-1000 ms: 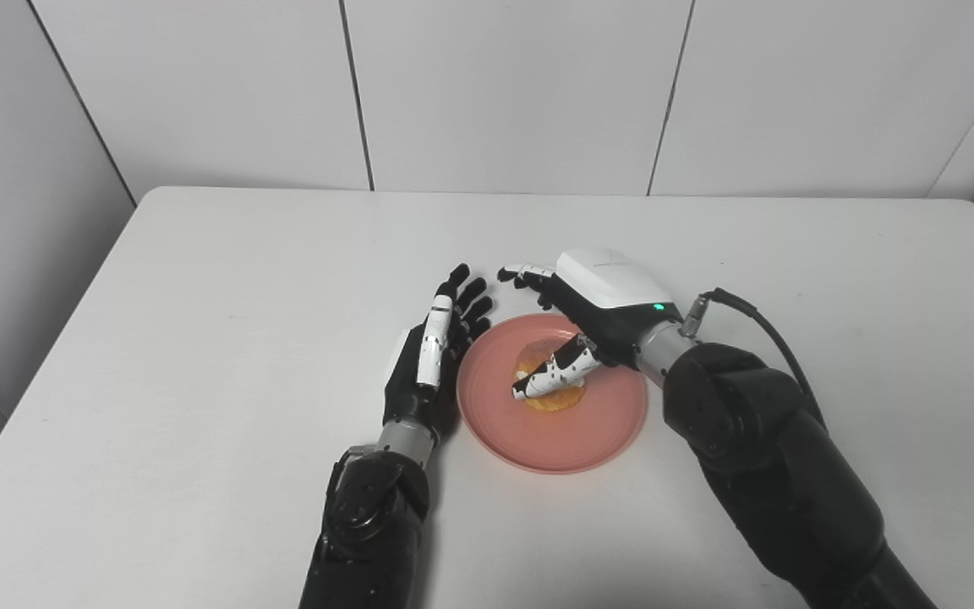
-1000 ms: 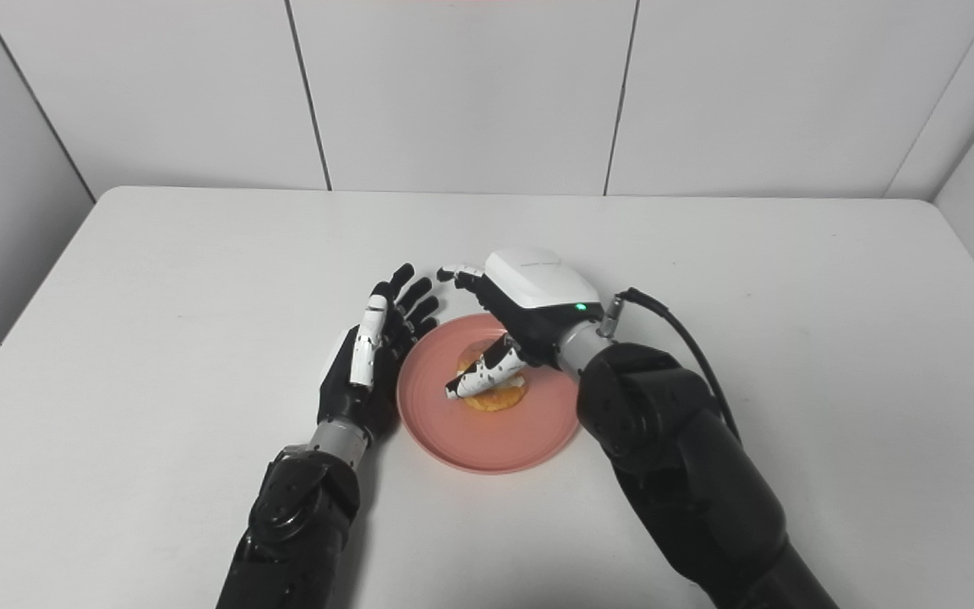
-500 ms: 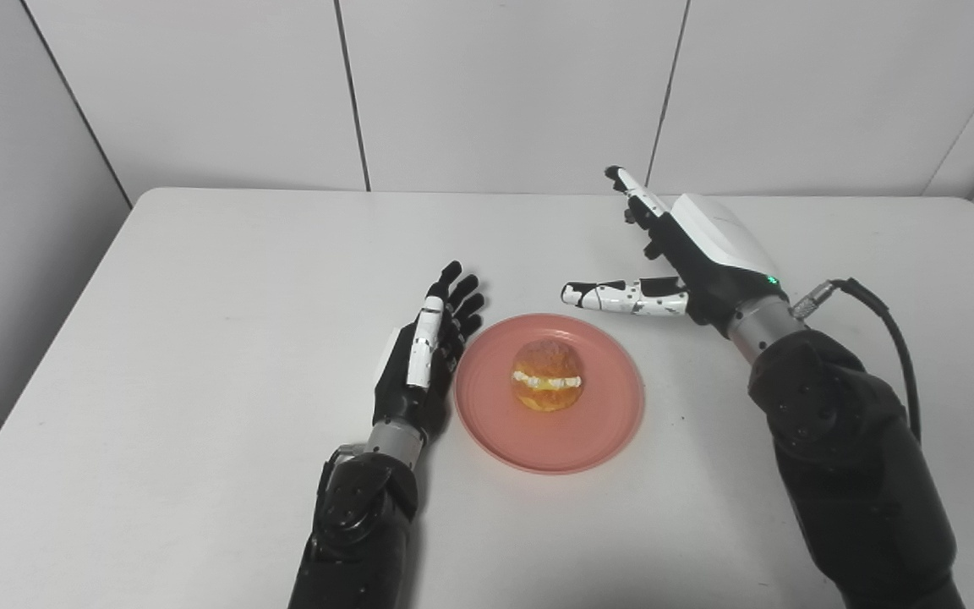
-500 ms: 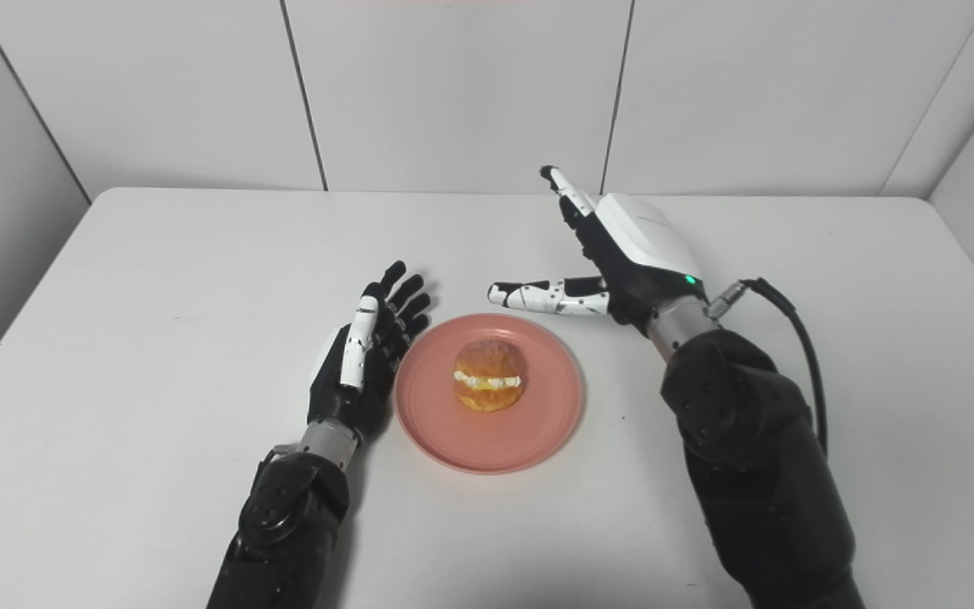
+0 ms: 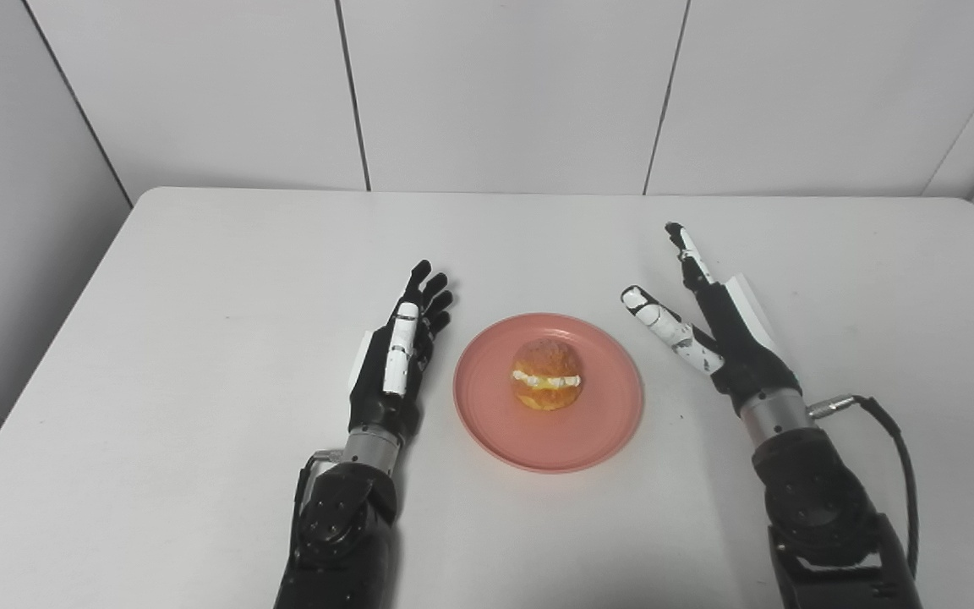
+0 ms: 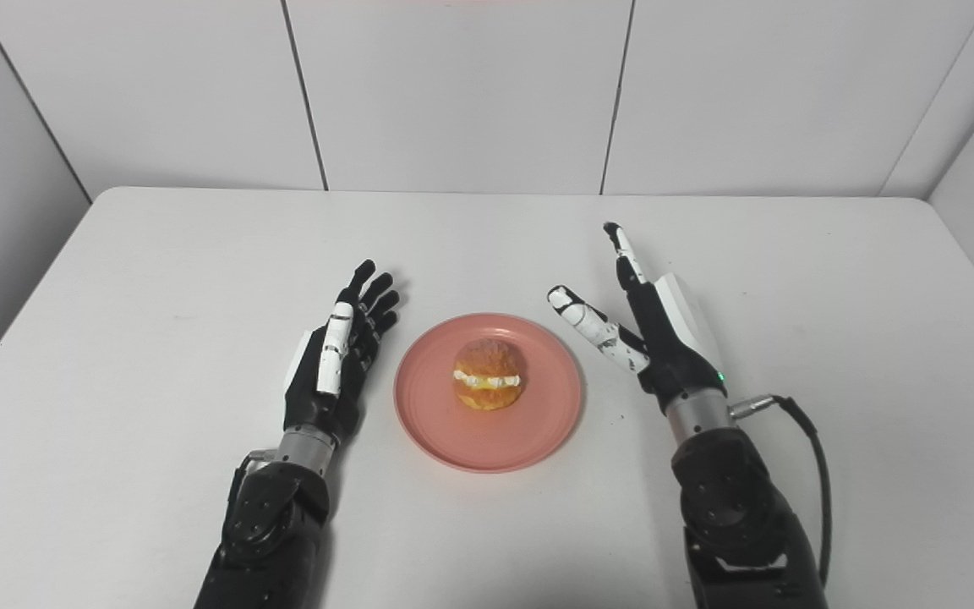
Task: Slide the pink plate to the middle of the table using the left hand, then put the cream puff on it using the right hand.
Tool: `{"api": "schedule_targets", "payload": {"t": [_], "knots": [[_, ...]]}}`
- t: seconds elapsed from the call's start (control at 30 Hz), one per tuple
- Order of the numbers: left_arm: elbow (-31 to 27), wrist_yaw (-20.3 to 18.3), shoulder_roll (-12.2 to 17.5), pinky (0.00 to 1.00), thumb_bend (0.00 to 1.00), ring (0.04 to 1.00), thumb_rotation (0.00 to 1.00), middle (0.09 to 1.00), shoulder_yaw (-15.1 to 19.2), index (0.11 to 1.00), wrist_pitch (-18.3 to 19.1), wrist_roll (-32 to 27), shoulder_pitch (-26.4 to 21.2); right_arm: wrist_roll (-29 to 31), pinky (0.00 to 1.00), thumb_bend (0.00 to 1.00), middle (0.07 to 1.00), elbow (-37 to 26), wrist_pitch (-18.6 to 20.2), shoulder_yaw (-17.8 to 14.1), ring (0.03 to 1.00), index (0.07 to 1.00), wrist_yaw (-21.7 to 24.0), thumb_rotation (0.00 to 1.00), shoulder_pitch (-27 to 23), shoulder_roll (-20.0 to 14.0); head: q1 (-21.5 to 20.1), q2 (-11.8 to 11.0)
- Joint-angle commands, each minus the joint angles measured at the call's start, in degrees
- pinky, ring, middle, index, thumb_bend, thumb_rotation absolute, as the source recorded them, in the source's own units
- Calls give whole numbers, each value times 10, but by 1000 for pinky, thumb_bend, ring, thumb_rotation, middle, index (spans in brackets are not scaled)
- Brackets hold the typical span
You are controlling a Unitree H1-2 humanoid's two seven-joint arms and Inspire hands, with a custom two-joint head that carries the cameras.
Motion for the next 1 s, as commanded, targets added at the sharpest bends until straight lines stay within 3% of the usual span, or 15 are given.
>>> {"api": "schedule_targets", "payload": {"t": [0.0, 0.13, 0.17, 0.3, 0.47, 0.6, 0.97], "knots": [[41, 2, 21, 1000, 439, 1000, 1000, 1000, 4, 1000, -9, 15, 37, 46, 967, 856, 1000, 2, -48, -16, 999, 1000, -26, 1000, -3, 14, 5, -1], [27, 8, 28, 1000, 433, 1000, 1000, 1000, 1, 1000, -12, 29, 52, 140, 994, 781, 1000, 64, -117, -46, 1000, 1000, -44, 1000, 22, 40, 6, -5], [24, 7, 29, 1000, 425, 1000, 1000, 1000, 1, 1000, -10, 29, 56, 161, 998, 660, 1000, 76, -127, -50, 1000, 1000, -42, 1000, 28, 45, 6, -6], [13, 2, 33, 1000, 413, 1000, 1000, 1000, -1, 1000, -5, 25, 70, 215, 1000, 452, 1000, 112, -159, -51, 1000, 1000, -32, 1000, 43, 50, 7, -9], [-1, -4, 35, 1000, 382, 1000, 1000, 1000, -5, 1000, -4, 18, 83, 258, 1000, 385, 1000, 149, -199, -46, 1000, 1000, -22, 1000, 54, 50, 7, -9], [-17, -2, 34, 1000, 385, 1000, 1000, 1000, -6, 1000, 9, 18, 94, 274, 1000, 313, 1000, 157, -204, -45, 1000, 1000, -23, 1000, 53, 54, 9, -9], [-59, -13, 41, 1000, 398, 1000, 1000, 1000, -21, 1000, 32, 14, 124, 294, 1000, 298, 1000, 148, -170, -36, 1000, 1000, -22, 1000, 59, 59, 12, -6]]}}
